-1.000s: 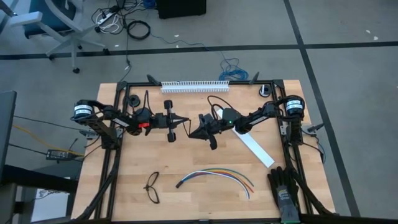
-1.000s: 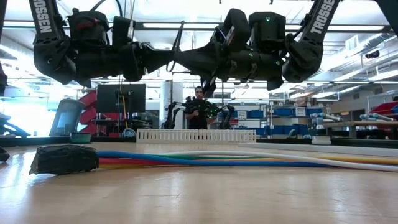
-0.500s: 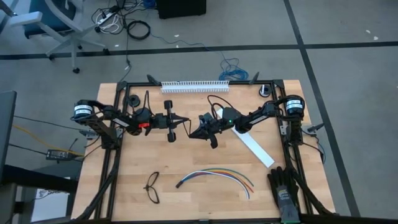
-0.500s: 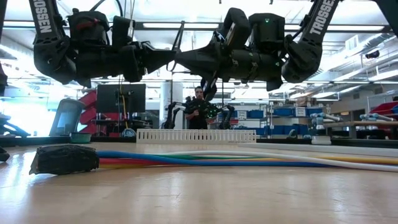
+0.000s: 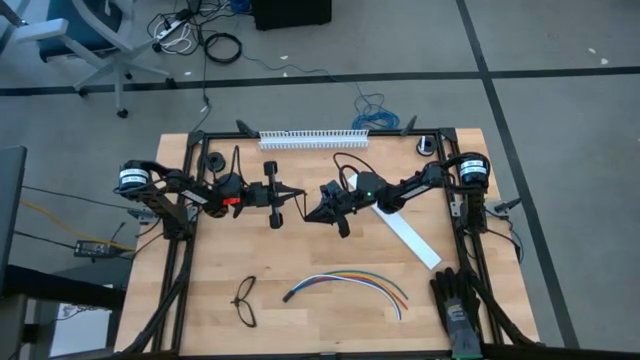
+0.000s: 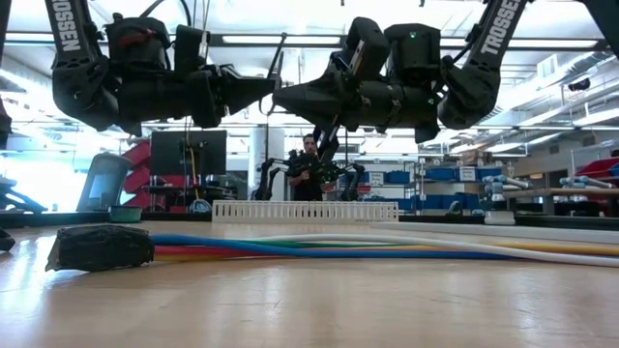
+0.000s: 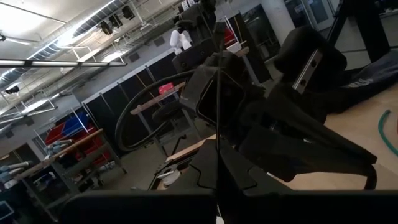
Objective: Ziptie cables
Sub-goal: Wrap the zip tie around the cable wires
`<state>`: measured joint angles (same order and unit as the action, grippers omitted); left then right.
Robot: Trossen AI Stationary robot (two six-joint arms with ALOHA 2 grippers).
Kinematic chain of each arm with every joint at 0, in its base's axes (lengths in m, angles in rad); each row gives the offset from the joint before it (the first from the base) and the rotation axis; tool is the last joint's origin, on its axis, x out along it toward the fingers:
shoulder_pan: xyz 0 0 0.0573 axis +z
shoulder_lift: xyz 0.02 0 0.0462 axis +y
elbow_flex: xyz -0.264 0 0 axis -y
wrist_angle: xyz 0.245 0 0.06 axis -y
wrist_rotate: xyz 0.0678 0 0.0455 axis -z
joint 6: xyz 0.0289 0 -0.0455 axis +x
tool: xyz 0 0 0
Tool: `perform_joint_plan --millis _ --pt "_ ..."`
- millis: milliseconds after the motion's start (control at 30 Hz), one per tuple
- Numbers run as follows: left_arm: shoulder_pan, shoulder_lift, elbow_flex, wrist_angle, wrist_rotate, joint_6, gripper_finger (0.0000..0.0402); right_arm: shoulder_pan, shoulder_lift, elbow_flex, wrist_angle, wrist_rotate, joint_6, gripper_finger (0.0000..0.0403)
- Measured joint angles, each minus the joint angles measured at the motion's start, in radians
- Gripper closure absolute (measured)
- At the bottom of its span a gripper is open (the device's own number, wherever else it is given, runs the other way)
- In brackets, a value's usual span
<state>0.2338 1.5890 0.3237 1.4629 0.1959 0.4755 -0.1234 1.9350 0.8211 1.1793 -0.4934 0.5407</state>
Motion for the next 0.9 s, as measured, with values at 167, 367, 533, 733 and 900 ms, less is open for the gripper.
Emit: perform_joint_plan --millis 167,367,533,733,900 --pt "0.0 0.0 0.0 -0.02 -0.02 0.015 0.0401 -0.006 0.0 0.0 0.02 -0.037 0.01 0.0403" --pt "0.0 0.0 0.0 -0.008 -0.021 0.015 0.0401 -0.004 0.0 0.0 0.02 -0.057 0.016 0.0403" --pt "0.0 0.0 0.0 -0.009 -0.026 0.014 0.0401 -0.003 0.0 0.0 0.02 -0.074 0.016 0.0403" --pt "0.0 0.0 0.0 -0.009 -0.042 0.011 0.0401 -0.002 0.0 0.0 0.02 -0.076 0.016 0.0403" --pt "0.0 0.0 0.0 -0.024 -0.053 -0.014 0.0401 -0.001 0.001 0.007 0.02 -0.085 0.015 0.0403"
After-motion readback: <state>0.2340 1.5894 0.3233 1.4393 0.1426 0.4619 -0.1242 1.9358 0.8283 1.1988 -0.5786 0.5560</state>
